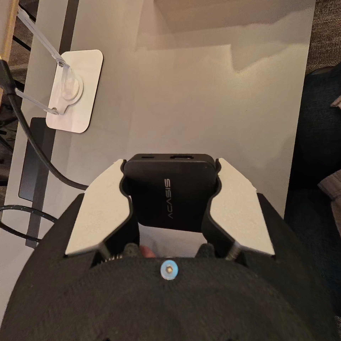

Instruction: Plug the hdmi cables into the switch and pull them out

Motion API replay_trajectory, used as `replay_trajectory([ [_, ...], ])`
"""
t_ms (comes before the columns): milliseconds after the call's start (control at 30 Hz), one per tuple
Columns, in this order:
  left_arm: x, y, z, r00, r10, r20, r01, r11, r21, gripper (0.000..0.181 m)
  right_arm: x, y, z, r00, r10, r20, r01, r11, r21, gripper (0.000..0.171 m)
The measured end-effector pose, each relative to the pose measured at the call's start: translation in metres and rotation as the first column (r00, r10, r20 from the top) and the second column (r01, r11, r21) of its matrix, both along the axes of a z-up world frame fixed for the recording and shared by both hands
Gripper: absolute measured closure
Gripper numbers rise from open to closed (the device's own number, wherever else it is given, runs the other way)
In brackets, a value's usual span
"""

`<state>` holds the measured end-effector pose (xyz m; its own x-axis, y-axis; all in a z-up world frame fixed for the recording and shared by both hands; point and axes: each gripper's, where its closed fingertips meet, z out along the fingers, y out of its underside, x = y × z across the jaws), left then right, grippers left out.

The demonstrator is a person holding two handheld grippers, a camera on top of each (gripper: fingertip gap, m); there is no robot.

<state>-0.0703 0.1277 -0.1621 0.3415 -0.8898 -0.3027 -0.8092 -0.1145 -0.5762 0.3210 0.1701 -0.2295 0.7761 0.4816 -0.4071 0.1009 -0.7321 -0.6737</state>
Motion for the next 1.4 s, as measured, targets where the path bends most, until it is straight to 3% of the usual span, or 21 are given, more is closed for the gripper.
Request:
replay_trajectory([
  [100,-0.001,-0.001,-0.003,1.000,-0.004,-0.003,0.004,1.000,-0.006,0.094,0.017,-0.006,-0.012,0.990,0.009,0.143,-0.002,0.999,-0.046,0.109],
  [233,-0.001,-0.002,-0.005,1.000,-0.007,-0.006,0.007,1.000,-0.012,0.094,0.035,-0.015,-0.011,0.964,0.037,0.264,-0.017,0.997,-0.077,0.102],
  [433,0.001,-0.003,-0.007,1.000,-0.012,-0.004,0.012,1.000,-0.017,0.094,0.080,-0.036,-0.009,0.865,0.049,0.500,0.025,0.990,-0.140,0.115],
  [667,0.005,-0.007,-0.011,1.000,-0.021,-0.008,0.021,1.000,-0.019,0.094,0.106,-0.058,-0.018,0.792,0.067,0.607,0.065,0.979,-0.193,0.129],
  [900,0.009,-0.009,-0.009,1.000,-0.028,-0.002,0.028,0.999,-0.020,0.094,0.112,-0.072,-0.029,0.801,0.098,0.590,0.035,0.977,-0.210,0.129],
  [1133,0.019,-0.008,-0.004,0.999,-0.036,0.021,0.036,0.999,-0.008,0.094,0.119,-0.083,-0.003,0.777,0.078,0.624,0.026,0.987,-0.156,0.124],
  [1267,0.034,-0.006,0.005,0.996,-0.057,0.067,0.056,0.998,0.023,0.094,0.053,-0.069,0.052,0.859,0.096,0.502,-0.147,0.987,0.063,0.123],
  [1400,0.052,0.000,0.010,0.995,-0.088,0.043,0.083,0.991,0.101,0.094,-0.064,-0.061,0.103,0.911,0.270,0.311,-0.367,0.876,0.313,0.116],
])
